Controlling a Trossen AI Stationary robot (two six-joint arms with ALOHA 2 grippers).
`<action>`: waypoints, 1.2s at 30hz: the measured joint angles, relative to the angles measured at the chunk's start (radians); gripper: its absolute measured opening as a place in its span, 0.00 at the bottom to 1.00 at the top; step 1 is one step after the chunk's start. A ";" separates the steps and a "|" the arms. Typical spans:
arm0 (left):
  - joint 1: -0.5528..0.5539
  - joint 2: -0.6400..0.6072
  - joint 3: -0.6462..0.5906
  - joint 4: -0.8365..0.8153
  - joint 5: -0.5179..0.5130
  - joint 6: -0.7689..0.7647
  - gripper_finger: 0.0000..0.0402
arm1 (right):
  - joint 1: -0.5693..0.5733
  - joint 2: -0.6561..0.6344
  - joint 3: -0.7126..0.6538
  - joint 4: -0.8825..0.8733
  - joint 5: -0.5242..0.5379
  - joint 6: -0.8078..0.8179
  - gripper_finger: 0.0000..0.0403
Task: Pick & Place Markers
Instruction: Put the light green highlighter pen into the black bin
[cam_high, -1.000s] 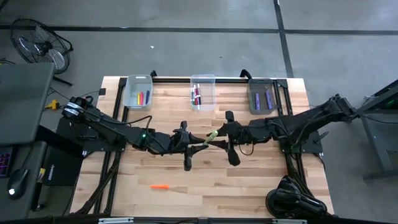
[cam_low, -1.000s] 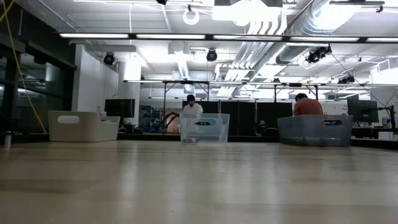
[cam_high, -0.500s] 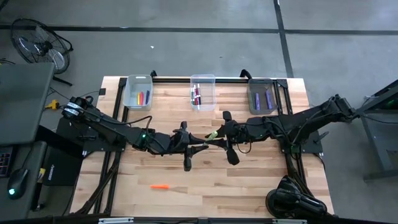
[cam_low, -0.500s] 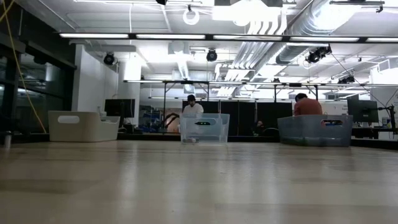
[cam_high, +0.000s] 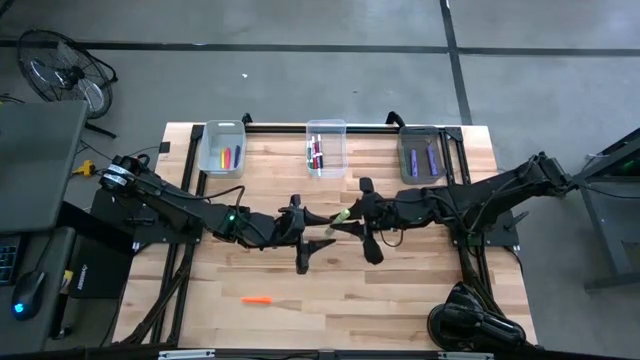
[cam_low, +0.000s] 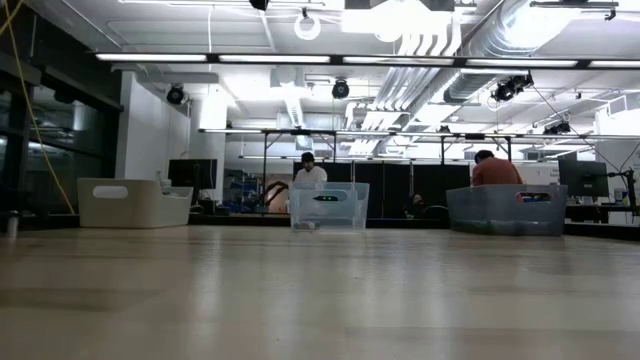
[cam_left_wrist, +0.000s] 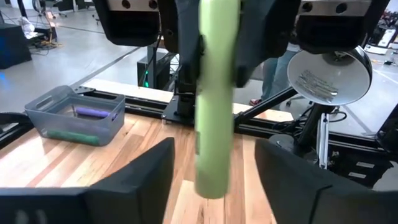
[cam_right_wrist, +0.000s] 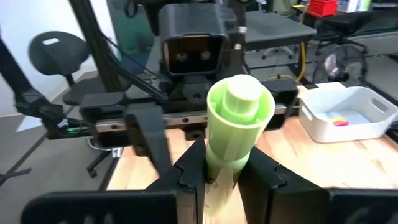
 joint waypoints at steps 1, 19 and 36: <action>0.000 0.000 0.000 0.000 0.000 0.000 0.56 | 0.000 0.000 0.000 -0.005 0.011 0.000 0.15; 0.000 -0.226 0.001 -0.317 -0.108 -0.065 0.62 | 0.000 0.000 0.000 -0.179 0.085 0.096 0.15; 0.000 -0.570 0.000 -0.827 -0.259 -0.239 0.62 | -0.087 0.000 0.000 -0.440 0.106 0.362 0.15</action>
